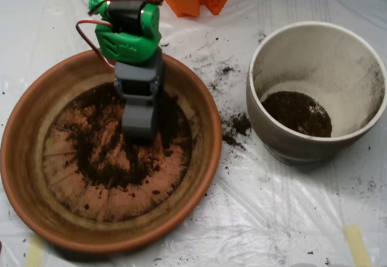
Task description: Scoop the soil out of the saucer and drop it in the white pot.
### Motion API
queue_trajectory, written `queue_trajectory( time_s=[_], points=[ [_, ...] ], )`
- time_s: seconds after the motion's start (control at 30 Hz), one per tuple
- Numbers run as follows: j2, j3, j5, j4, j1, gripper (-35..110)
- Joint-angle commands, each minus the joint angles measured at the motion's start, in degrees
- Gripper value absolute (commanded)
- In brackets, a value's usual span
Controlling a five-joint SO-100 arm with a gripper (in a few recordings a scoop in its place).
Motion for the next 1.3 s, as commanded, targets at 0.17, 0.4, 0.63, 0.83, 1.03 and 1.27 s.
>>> queue_trajectory(
  time_s=[0.17,0.4,0.63,0.83,1.03,1.27],
  points=[
    [3.08,1.93,-1.67,0.88,2.02,16],
    [-5.62,-7.82,-1.14,8.96,-1.41,0],
    [-14.41,-25.66,2.64,19.60,-3.52,-1],
    [-15.38,-40.17,7.73,25.84,-5.98,-1],
    [-12.92,-47.90,10.81,28.56,-7.56,-1],
    [0.00,-43.15,11.25,26.02,-10.46,-1]
  ],
)
